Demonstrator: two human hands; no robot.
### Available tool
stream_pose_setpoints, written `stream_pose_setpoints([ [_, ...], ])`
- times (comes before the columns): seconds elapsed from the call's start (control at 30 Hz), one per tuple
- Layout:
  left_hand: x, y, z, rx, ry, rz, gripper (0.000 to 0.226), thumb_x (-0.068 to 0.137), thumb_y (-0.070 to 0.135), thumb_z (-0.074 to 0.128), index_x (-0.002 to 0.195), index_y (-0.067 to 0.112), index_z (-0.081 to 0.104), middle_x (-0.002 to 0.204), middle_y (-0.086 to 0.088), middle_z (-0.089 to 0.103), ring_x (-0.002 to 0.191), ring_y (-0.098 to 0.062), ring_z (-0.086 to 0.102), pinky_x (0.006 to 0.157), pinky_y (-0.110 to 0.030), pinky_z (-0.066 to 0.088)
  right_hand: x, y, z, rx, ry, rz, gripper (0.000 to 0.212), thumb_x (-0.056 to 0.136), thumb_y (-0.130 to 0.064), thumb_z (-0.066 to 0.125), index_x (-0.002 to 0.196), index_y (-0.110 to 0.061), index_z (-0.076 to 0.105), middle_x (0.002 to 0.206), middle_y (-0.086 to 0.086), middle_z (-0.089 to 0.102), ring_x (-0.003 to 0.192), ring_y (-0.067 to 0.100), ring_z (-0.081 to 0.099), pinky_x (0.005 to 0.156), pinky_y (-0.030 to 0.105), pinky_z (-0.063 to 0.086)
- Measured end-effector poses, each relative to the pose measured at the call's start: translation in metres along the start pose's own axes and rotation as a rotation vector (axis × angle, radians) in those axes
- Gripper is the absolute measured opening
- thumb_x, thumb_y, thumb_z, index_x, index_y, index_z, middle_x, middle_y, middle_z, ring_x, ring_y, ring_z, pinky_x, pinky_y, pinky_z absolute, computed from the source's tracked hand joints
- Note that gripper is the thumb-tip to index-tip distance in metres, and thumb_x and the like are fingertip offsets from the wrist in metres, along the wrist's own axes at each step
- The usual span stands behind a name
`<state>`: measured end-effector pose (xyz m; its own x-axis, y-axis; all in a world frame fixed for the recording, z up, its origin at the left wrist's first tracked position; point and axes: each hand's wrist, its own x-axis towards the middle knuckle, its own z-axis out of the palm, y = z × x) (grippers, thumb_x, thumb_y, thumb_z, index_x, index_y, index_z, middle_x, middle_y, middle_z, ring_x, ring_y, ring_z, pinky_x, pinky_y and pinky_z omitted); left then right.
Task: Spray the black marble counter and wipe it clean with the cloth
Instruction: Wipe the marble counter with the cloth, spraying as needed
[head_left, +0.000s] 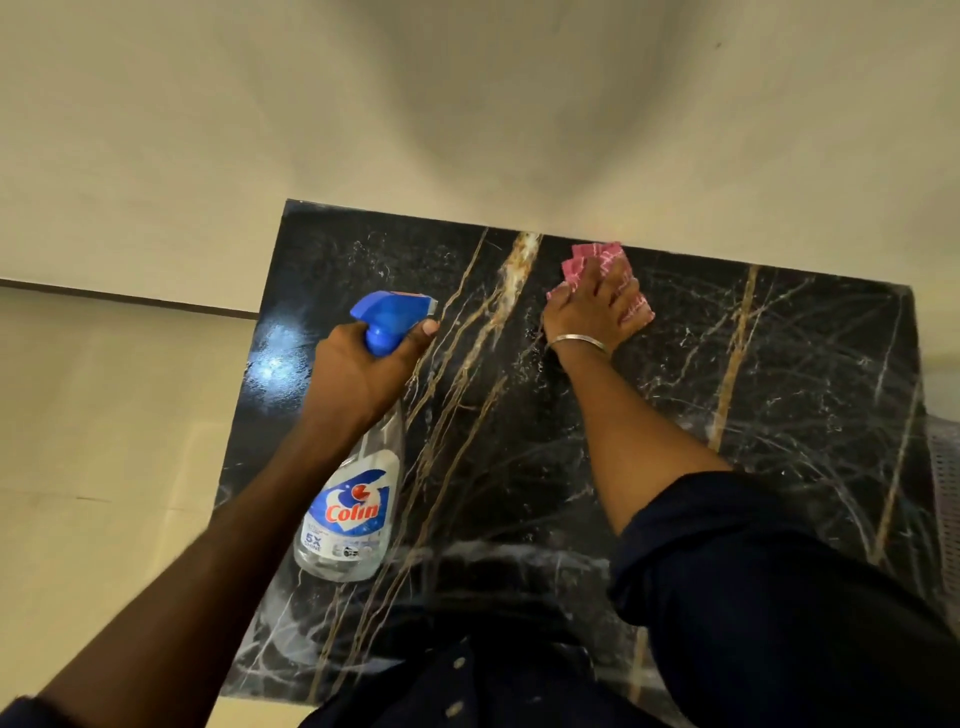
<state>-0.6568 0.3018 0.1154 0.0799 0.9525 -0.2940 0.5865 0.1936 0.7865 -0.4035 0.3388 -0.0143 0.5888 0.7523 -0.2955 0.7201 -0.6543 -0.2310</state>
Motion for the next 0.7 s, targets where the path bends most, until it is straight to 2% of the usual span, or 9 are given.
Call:
stream_pose_setpoints([
  [0.07,-0.004,-0.006,-0.004,0.001,0.015,-0.018,0.04,0.08,0.061,0.055,0.087,0.022,0.057,0.068,-0.009,0.066,0.061,-0.023,0.066,0.066,-0.04,0.058,-0.009,-0.032,0.008,-0.006,-0.055,-0.083,0.065,0.101,-0.042,0.031,0.159,-0.027,0.005,0.166,0.008,-0.007,0.151,0.037,-0.008,0.116,0.066,-0.005],
  [0.2,-0.011,-0.018,-0.014,0.026,0.02,-0.032,0.045,0.079,0.063,0.055,0.088,0.019,0.059,0.066,-0.006,0.066,0.061,-0.021,0.066,0.065,-0.037,0.057,-0.023,-0.069,0.02,-0.136,-0.125,-0.418,0.064,0.103,-0.042,0.03,0.158,-0.027,0.001,0.166,0.007,-0.011,0.151,0.037,-0.013,0.117,0.062,-0.01],
  [0.33,-0.009,-0.029,-0.022,0.04,-0.009,-0.023,0.04,0.082,0.059,0.056,0.092,0.02,0.058,0.066,-0.002,0.064,0.06,-0.016,0.065,0.062,-0.03,0.055,-0.026,-0.029,0.015,-0.245,-0.135,-0.653,0.06,0.102,-0.045,0.019,0.158,-0.029,0.005,0.167,0.003,-0.007,0.152,0.031,-0.009,0.119,0.062,-0.003],
  [0.4,-0.009,-0.033,-0.026,0.048,-0.018,-0.011,0.043,0.084,0.058,0.057,0.096,0.017,0.06,0.066,-0.003,0.064,0.06,-0.016,0.065,0.06,-0.029,0.054,-0.026,0.014,0.008,-0.212,-0.088,-0.561,0.061,0.1,-0.045,0.017,0.158,-0.029,0.01,0.167,0.004,-0.001,0.153,0.031,-0.003,0.119,0.061,-0.004],
  [0.53,-0.013,-0.037,-0.032,0.054,-0.036,0.029,0.044,0.086,0.054,0.058,0.102,0.013,0.061,0.069,-0.005,0.065,0.062,-0.018,0.065,0.06,-0.027,0.052,-0.034,0.068,-0.003,-0.123,0.022,-0.192,0.067,0.094,-0.045,0.02,0.158,-0.026,0.016,0.166,0.006,0.005,0.152,0.034,0.003,0.119,0.061,-0.001],
  [0.63,-0.024,-0.042,-0.04,0.024,-0.041,0.038,0.049,0.083,0.055,0.056,0.099,0.009,0.061,0.069,-0.009,0.065,0.063,-0.022,0.065,0.061,-0.028,0.053,-0.057,0.047,0.009,-0.051,0.01,-0.063,0.072,0.091,-0.046,0.016,0.158,-0.023,0.012,0.166,0.009,-0.001,0.152,0.037,-0.002,0.117,0.064,-0.005],
  [0.7,-0.03,-0.047,-0.045,0.013,-0.056,0.025,0.049,0.082,0.055,0.057,0.098,0.008,0.062,0.07,-0.01,0.066,0.064,-0.023,0.065,0.063,-0.03,0.054,-0.083,0.019,0.022,-0.049,-0.014,-0.101,0.07,0.093,-0.046,0.017,0.159,-0.022,0.011,0.166,0.011,-0.001,0.151,0.039,-0.004,0.115,0.068,-0.005],
])
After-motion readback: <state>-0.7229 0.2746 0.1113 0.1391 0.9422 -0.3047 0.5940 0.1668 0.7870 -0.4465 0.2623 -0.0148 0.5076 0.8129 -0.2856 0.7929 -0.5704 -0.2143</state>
